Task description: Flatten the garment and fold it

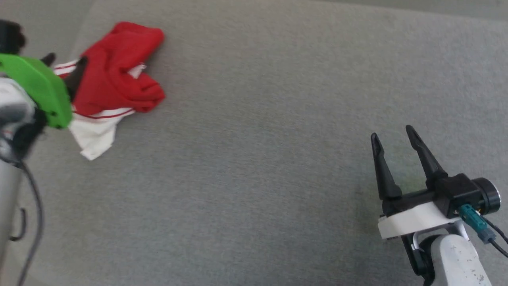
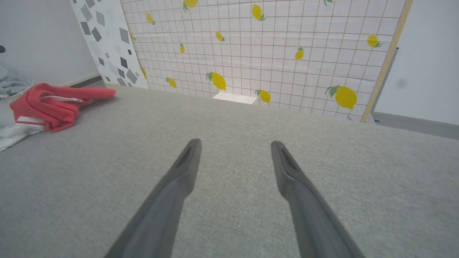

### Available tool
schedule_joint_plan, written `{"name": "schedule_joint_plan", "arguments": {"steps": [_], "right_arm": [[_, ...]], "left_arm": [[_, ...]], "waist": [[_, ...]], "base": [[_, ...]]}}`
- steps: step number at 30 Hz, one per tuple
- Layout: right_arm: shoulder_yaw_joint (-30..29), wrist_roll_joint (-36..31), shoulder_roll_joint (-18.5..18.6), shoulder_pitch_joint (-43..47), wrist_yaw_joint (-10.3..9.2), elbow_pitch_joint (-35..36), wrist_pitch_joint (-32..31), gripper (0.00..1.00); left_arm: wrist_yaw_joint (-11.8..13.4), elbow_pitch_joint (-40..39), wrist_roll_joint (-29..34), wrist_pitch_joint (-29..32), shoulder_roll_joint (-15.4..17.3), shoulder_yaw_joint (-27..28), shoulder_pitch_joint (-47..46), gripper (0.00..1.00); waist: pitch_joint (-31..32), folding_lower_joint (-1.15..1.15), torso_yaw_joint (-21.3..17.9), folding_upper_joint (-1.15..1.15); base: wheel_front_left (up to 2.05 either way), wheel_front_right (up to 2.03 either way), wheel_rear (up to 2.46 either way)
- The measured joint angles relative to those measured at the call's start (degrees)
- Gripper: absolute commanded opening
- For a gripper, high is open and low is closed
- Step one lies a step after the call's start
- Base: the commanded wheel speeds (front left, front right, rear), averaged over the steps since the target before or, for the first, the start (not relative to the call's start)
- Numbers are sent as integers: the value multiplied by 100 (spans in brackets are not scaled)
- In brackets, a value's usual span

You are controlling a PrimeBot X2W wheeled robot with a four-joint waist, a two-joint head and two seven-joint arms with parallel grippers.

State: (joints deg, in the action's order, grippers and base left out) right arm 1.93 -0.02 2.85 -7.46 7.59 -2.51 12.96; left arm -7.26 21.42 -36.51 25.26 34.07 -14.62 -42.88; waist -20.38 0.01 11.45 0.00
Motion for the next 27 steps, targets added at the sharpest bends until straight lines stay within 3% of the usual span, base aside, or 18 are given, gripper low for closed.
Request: {"name": "schedule_joint_plan", "arguments": {"steps": [3,8,16,18,22,27], "right_arm": [[-11,0,0,-75,0,-11,26,100],[-32,115,1,-121,0,-44,70,100],[-48,107,-9,-230,0,-202,129,100],[-45,109,-12,-265,1,-198,170,100],[-47,110,-26,-309,1,-209,177,100],[-64,110,-16,-308,1,-345,176,100]], "left_arm": [[-1,346,-509,686,292,-13,-247,100],[-1,1007,-1229,1757,479,120,-452,100],[-1,1438,-1359,1981,732,107,-627,100],[-1,1508,-1448,1987,803,108,-668,0],[-1,1528,-1552,1893,868,69,-759,0],[-1,1491,-1481,1247,899,-243,-728,0]], "waist": [[-239,0,-231,0],[-601,0,-594,0],[-1108,0,-1036,0],[-1191,0,-1108,0],[-1246,0,-1207,0],[-1077,0,-1218,0]], "base": [[0,0,0],[0,0,0],[0,0,0],[0,0,0],[0,0,0],[0,0,0]]}}
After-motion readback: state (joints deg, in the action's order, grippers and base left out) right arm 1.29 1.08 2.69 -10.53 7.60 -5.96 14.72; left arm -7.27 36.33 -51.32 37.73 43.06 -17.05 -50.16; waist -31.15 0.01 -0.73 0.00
